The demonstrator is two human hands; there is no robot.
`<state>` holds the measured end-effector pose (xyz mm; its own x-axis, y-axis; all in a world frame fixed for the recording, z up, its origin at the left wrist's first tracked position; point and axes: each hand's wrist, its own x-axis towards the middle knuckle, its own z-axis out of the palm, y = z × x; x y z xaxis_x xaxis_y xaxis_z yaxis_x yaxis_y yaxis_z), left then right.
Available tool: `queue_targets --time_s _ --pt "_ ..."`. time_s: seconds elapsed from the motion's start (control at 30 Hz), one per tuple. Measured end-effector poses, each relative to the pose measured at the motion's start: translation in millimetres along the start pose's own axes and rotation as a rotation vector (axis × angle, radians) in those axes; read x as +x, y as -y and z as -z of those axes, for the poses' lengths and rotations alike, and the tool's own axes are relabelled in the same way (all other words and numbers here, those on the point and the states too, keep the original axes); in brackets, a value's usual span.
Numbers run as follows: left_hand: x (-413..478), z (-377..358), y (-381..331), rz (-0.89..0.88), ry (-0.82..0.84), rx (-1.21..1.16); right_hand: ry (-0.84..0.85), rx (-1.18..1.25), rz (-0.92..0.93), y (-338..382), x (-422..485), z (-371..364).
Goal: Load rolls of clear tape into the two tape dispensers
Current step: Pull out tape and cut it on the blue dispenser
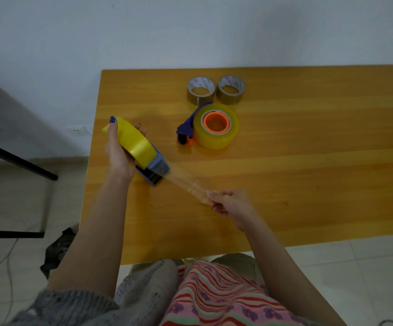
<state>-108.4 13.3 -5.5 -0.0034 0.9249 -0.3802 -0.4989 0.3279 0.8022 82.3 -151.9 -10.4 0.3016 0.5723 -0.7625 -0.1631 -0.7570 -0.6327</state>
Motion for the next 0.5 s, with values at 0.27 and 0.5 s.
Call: queue_targets --time_s 0.27,0.5 --pt "3 0 -1 -0.002 0.032 0.049 -0.025 0.068 0.037 -2 -11 -3" --pt "-4 37 -2 -0.086 0.291 0.566 0.020 0.126 0.047 -4 -8 -1"
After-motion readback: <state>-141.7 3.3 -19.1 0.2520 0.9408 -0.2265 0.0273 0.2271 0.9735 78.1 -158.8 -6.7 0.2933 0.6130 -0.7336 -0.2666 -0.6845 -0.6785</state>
